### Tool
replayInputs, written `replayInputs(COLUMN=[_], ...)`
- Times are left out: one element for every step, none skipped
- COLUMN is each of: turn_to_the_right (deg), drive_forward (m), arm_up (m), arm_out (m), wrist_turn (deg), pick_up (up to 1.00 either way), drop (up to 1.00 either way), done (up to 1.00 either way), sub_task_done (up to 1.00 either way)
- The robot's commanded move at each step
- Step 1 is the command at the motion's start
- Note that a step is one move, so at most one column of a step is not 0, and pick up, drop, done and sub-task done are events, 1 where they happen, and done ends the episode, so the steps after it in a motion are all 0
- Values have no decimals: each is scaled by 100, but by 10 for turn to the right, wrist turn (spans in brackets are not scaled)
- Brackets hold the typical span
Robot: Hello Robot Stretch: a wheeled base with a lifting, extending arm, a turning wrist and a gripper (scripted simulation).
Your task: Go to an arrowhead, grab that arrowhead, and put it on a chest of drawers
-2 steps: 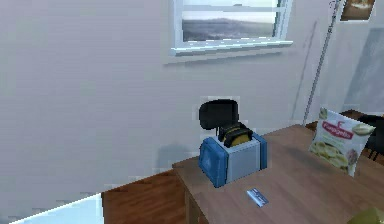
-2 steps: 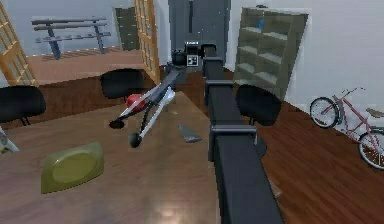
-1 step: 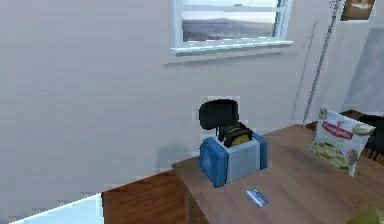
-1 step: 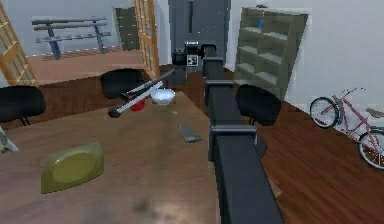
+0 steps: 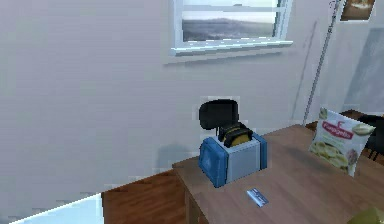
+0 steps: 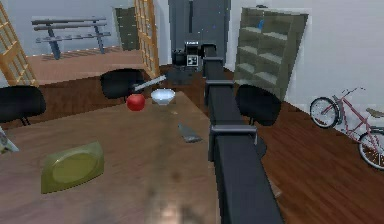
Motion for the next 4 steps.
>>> replayInputs(turn_to_the_right=[0,0,0,0], drive_forward=[0,0,0,0], arm_up=[0,-30,0,10], arm_out=[0,0,0,0], wrist_turn=[450,0,0,0], pick_up=[0,0,100,0], drop=[0,0,0,0], done=[0,0,0,0], sub_task_done=[0,0,0,0])
